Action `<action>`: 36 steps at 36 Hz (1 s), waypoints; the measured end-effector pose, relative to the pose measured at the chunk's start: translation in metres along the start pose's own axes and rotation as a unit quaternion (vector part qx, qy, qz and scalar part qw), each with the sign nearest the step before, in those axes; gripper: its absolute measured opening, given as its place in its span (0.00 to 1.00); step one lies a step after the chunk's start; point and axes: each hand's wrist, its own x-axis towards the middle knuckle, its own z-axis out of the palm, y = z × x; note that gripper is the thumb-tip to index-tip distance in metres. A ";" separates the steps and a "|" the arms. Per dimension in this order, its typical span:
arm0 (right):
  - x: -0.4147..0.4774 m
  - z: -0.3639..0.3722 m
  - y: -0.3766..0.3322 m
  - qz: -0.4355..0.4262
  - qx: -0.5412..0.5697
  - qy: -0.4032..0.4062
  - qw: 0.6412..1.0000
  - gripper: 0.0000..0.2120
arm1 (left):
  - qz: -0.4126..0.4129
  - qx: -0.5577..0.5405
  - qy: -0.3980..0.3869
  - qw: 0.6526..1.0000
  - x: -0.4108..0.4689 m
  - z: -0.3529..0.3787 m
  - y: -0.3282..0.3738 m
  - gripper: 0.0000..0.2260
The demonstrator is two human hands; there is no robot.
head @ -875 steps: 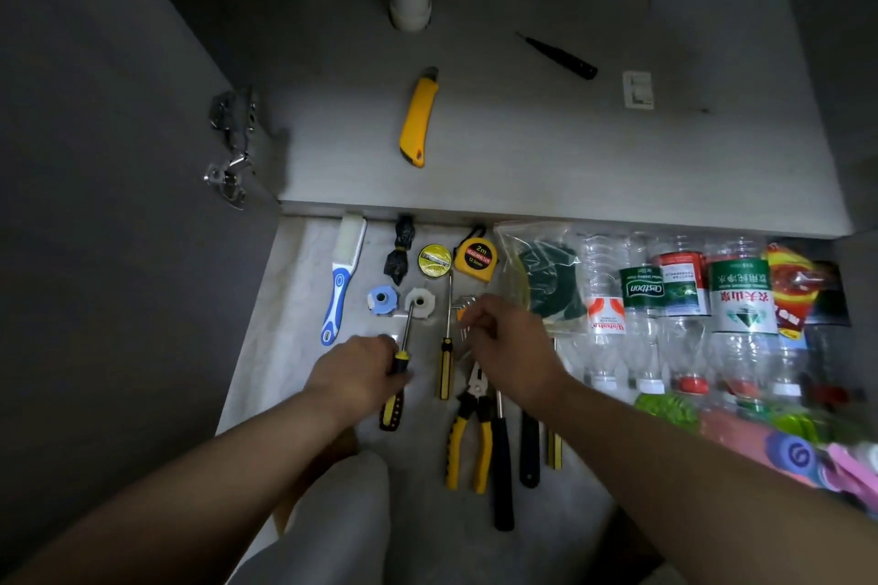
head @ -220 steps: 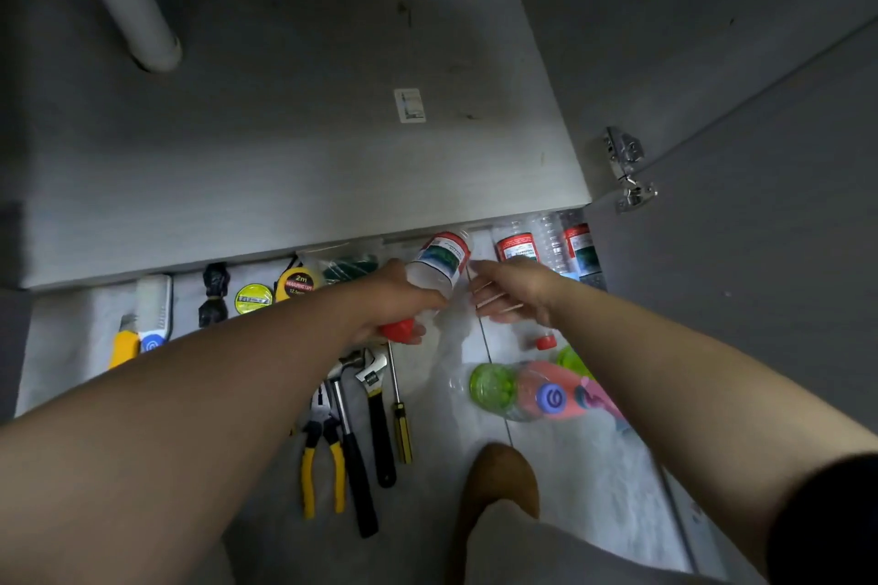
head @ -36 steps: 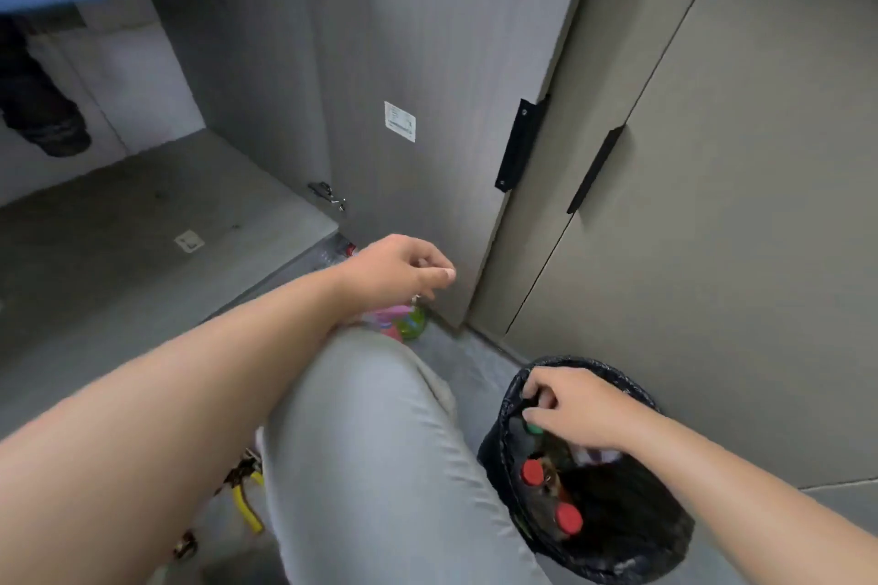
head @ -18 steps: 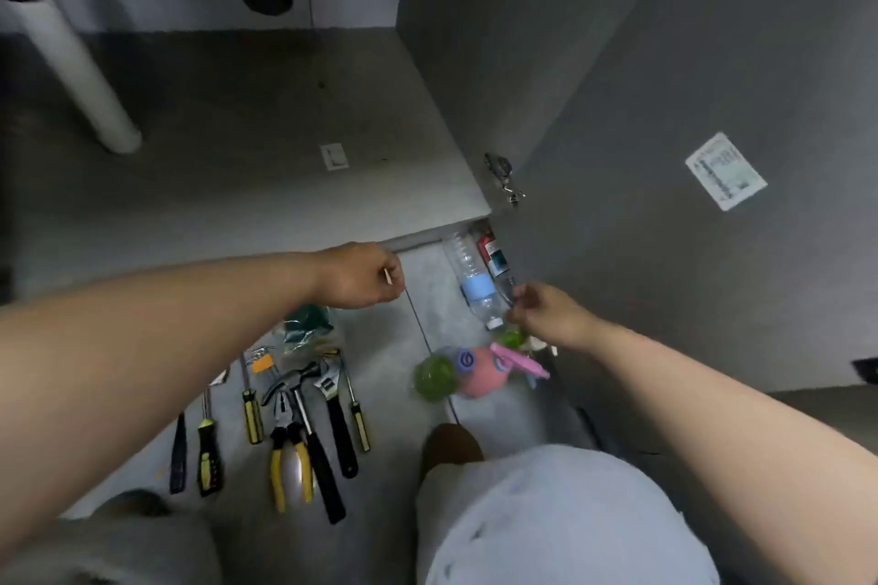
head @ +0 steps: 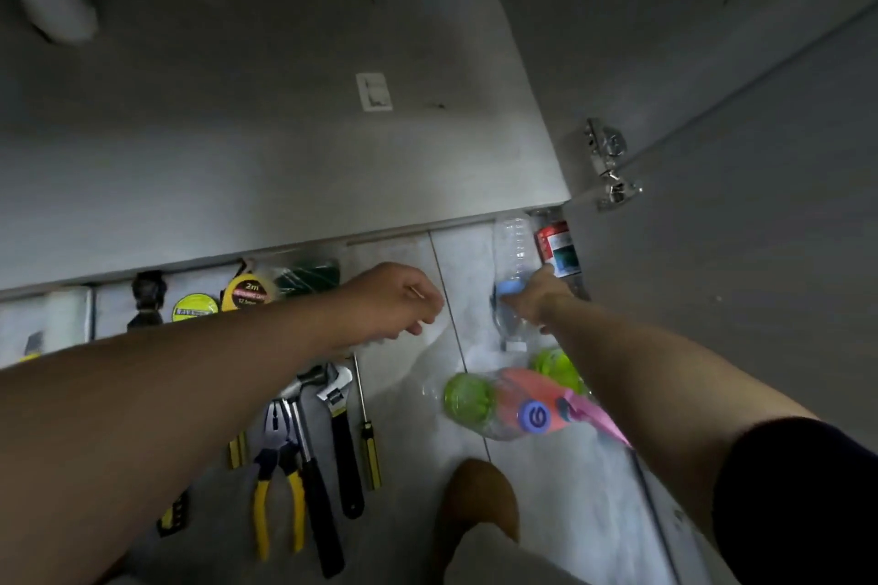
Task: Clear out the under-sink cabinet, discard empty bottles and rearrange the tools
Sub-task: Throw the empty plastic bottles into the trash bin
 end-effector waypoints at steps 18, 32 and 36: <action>-0.072 0.000 -0.024 -0.025 0.361 -0.424 0.830 0.28 | -0.077 -0.054 -0.045 0.995 0.001 0.013 0.000 0.38; -0.015 0.001 0.000 -0.009 -0.087 0.099 0.991 0.49 | -0.101 -0.075 -0.004 0.992 0.013 0.003 -0.035 0.34; -0.008 -0.001 -0.004 0.043 -0.054 0.098 0.993 0.50 | -0.094 -0.060 -0.004 0.994 0.015 0.001 -0.039 0.37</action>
